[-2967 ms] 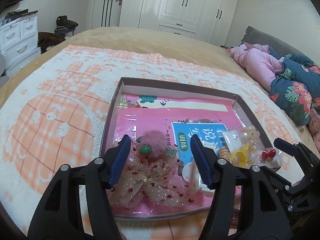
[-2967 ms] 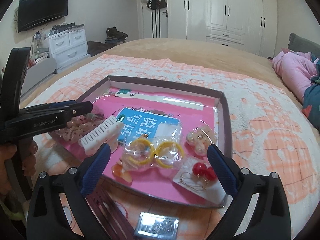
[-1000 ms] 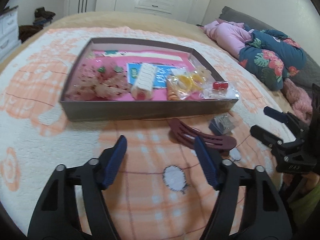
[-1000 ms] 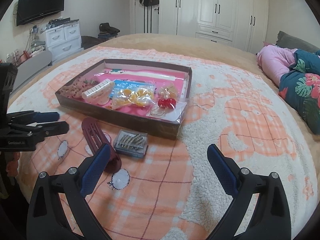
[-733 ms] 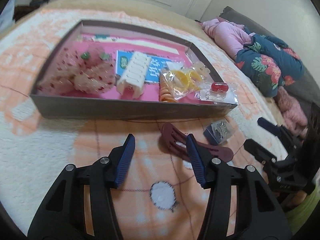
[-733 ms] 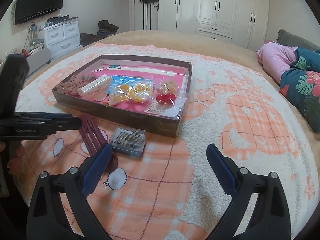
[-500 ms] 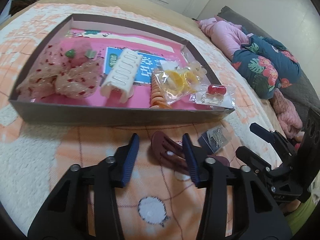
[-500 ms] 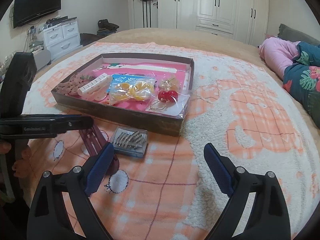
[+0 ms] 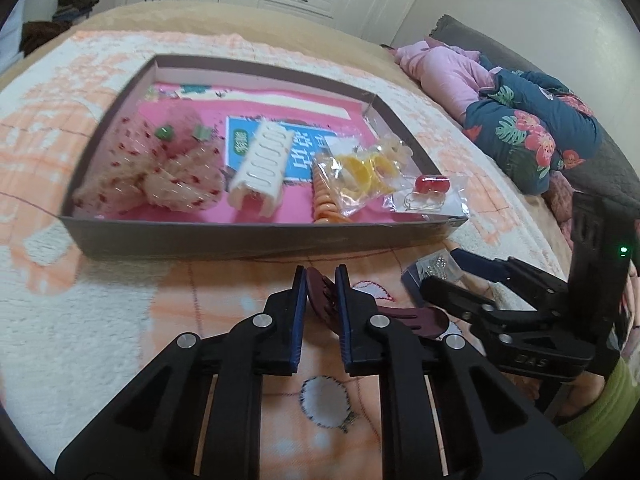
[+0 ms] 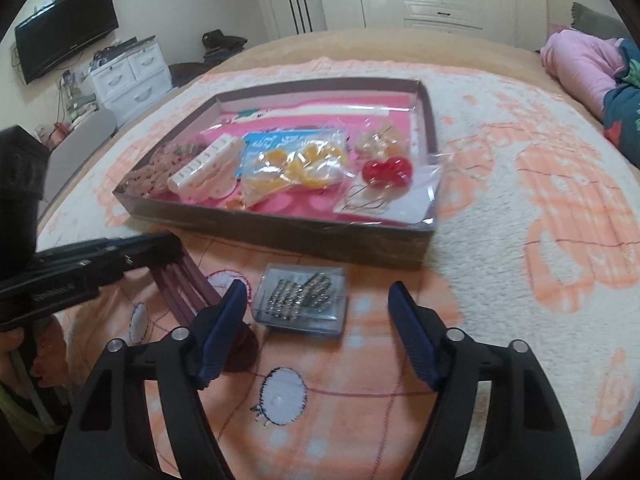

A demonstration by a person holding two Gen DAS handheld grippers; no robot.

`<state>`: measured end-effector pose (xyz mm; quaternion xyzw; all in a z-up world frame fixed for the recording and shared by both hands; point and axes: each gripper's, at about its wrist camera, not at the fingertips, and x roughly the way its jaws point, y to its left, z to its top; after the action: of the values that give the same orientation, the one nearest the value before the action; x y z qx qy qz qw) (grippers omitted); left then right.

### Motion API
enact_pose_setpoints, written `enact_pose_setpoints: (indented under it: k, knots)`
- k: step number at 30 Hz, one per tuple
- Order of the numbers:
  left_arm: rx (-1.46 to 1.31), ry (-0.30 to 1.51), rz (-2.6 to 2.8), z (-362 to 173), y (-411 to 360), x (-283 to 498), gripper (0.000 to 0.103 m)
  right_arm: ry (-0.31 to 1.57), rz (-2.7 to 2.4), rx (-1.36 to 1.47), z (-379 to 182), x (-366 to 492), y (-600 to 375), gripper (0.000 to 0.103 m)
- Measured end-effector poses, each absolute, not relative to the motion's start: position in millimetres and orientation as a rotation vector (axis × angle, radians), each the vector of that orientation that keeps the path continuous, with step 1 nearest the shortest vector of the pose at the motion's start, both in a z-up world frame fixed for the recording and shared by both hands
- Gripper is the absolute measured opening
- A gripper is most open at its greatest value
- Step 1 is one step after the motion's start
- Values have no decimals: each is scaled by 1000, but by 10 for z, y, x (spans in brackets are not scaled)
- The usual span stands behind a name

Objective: Organize jewelry
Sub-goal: 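Place the maroon clip in the box while the right tool carries the clear pin box there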

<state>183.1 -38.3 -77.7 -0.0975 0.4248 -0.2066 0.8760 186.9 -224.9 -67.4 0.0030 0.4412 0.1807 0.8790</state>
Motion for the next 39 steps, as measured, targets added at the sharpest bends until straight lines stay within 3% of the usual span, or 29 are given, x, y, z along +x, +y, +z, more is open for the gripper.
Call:
enact_pose_setpoints:
  k: [5, 39]
  knots:
    - [-134, 837, -383, -661, -296, 1723, 7, 946, 390, -29, -733, 1864, -2164, 46]
    - [-225, 645, -367, 56, 111, 1789, 1, 815, 484, -101, -341, 1642, -1894, 45]
